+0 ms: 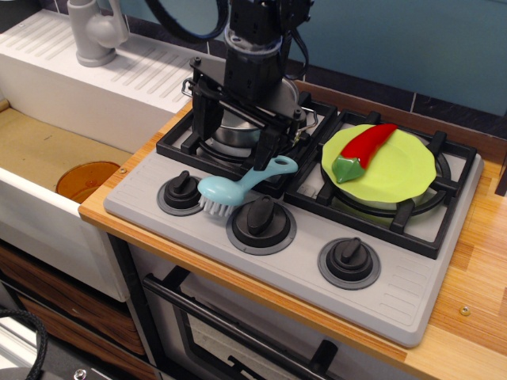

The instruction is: Put redpepper on plate and brush in pot or pan on stove

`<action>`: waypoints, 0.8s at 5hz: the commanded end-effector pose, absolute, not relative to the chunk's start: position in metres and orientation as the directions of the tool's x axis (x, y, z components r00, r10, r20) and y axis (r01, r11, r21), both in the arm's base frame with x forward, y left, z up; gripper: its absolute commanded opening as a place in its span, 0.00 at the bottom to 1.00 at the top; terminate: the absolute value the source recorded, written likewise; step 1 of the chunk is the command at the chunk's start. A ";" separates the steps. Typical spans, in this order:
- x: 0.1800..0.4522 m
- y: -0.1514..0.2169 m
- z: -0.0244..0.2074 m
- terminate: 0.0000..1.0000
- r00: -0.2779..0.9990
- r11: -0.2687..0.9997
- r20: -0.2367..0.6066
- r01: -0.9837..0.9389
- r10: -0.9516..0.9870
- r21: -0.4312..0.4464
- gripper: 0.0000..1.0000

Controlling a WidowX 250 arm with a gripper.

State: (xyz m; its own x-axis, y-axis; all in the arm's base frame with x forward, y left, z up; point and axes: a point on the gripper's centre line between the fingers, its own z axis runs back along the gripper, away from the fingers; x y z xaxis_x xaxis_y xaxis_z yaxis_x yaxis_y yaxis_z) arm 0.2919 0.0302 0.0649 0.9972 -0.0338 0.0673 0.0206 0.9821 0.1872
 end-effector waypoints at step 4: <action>0.295 0.022 0.046 0.00 0.992 0.988 0.129 -0.008 -0.012 0.155 1.00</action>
